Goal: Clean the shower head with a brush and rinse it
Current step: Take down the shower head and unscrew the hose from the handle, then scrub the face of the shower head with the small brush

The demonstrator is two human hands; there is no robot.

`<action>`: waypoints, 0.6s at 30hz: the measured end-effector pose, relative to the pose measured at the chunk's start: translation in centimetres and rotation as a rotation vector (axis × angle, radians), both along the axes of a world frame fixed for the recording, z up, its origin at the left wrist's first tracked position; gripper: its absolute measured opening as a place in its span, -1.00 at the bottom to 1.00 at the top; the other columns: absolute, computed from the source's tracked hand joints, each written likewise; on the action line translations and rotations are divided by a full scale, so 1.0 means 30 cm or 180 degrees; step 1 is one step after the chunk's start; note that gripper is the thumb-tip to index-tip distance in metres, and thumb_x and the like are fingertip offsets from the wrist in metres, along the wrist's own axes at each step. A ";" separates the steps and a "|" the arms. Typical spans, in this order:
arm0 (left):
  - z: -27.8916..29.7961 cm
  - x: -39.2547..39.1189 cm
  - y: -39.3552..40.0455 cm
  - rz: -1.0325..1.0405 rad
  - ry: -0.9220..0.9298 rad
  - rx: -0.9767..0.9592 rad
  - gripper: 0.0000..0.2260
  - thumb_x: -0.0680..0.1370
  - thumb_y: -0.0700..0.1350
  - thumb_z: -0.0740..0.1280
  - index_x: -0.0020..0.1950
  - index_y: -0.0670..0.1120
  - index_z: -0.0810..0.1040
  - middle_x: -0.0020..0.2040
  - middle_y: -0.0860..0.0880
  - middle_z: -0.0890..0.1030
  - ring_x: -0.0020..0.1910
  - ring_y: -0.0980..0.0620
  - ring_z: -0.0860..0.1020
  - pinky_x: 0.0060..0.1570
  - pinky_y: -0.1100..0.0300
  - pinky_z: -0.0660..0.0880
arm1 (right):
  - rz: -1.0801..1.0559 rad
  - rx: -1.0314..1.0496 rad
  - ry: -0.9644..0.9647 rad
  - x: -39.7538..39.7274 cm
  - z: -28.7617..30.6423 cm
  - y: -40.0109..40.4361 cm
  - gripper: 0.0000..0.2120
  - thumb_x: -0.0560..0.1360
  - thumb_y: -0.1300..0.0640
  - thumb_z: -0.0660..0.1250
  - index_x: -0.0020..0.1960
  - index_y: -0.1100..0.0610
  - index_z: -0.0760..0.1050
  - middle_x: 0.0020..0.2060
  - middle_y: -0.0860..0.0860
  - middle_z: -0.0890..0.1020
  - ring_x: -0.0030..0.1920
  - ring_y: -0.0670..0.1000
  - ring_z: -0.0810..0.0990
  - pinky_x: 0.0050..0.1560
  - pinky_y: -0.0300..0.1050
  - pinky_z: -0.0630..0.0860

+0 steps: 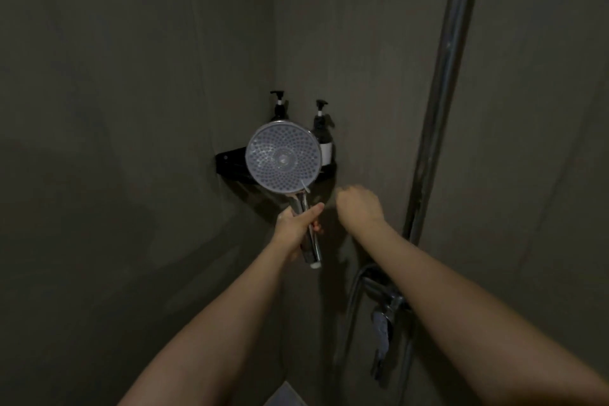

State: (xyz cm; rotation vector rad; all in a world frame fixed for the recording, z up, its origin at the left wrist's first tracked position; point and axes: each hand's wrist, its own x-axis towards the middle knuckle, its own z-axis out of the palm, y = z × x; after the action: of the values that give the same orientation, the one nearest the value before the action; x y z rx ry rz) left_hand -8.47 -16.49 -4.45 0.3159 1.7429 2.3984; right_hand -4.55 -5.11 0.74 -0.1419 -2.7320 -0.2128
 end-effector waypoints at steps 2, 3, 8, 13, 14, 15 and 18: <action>0.006 -0.030 -0.081 0.0203 0.0024 -0.0036 -0.81 0.49 -0.22 0.39 -0.27 -0.11 0.42 -0.57 0.05 0.46 -0.59 0.15 0.42 -0.43 0.23 0.50 | 0.0179 0.0053 0.0084 -0.062 0.043 -0.036 -0.72 0.55 0.27 0.09 0.18 0.26 0.46 0.15 0.20 0.56 0.18 0.18 0.51 0.11 0.00 0.45; 0.012 -0.042 -0.126 0.0311 0.0040 -0.0055 -0.80 0.49 -0.21 0.39 -0.28 -0.11 0.41 -0.57 0.05 0.46 -0.59 0.14 0.42 -0.42 0.22 0.50 | 0.0242 0.0019 0.0111 -0.094 0.065 -0.055 -0.72 0.55 0.29 0.08 0.19 0.27 0.46 0.14 0.21 0.56 0.17 0.18 0.52 0.09 0.01 0.46; 0.046 -0.100 -0.320 0.0849 0.0059 -0.0017 -0.77 0.48 -0.19 0.40 -0.32 -0.11 0.42 -0.55 0.03 0.47 -0.55 0.10 0.44 -0.36 0.17 0.50 | 0.0484 -0.0391 0.0018 -0.282 0.122 -0.139 -0.77 0.56 0.33 0.11 0.09 0.31 0.50 0.06 0.23 0.58 0.06 0.20 0.55 -0.01 0.00 0.48; 0.093 -0.129 -0.426 0.1102 0.0091 0.0073 -0.77 0.49 -0.21 0.39 -0.29 -0.11 0.39 -0.53 0.00 0.44 -0.56 0.09 0.42 -0.47 0.22 0.46 | 0.0262 -0.0951 -0.0643 -0.442 0.150 -0.191 -0.79 0.54 0.32 0.18 0.12 0.33 0.51 0.13 0.25 0.56 0.12 0.20 0.54 0.06 0.01 0.47; 0.098 -0.135 -0.442 0.1145 0.0094 0.0039 -0.78 0.49 -0.21 0.39 -0.28 -0.11 0.38 -0.51 -0.01 0.44 -0.56 0.09 0.42 -0.48 0.23 0.46 | 0.0222 -0.0986 -0.0835 -0.471 0.167 -0.200 -0.76 0.55 0.30 0.18 0.17 0.33 0.48 0.19 0.25 0.53 0.17 0.20 0.51 0.13 0.01 0.45; 0.103 -0.137 -0.457 0.1185 0.0112 -0.0001 -0.78 0.49 -0.21 0.39 -0.28 -0.11 0.38 -0.51 -0.01 0.44 -0.56 0.09 0.42 -0.49 0.24 0.45 | 0.0126 -0.1030 -0.1045 -0.497 0.181 -0.206 -0.72 0.57 0.25 0.17 0.25 0.32 0.43 0.26 0.24 0.47 0.24 0.19 0.46 0.22 0.00 0.41; 0.104 -0.139 -0.488 0.1313 0.0191 -0.0199 -0.76 0.48 -0.21 0.40 -0.30 -0.10 0.37 -0.49 -0.02 0.44 -0.55 0.09 0.42 -0.47 0.24 0.46 | -0.0027 -0.1328 -0.1258 -0.566 0.179 -0.213 -0.62 0.59 0.19 0.15 0.34 0.35 0.34 0.32 0.24 0.42 0.32 0.22 0.40 0.30 -0.01 0.34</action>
State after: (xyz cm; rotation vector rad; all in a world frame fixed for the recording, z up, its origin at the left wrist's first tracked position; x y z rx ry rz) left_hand -12.64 -31.12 -1.32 0.0180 2.0782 2.6174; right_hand -21.52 -11.50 6.10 -0.2486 -3.1332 0.3707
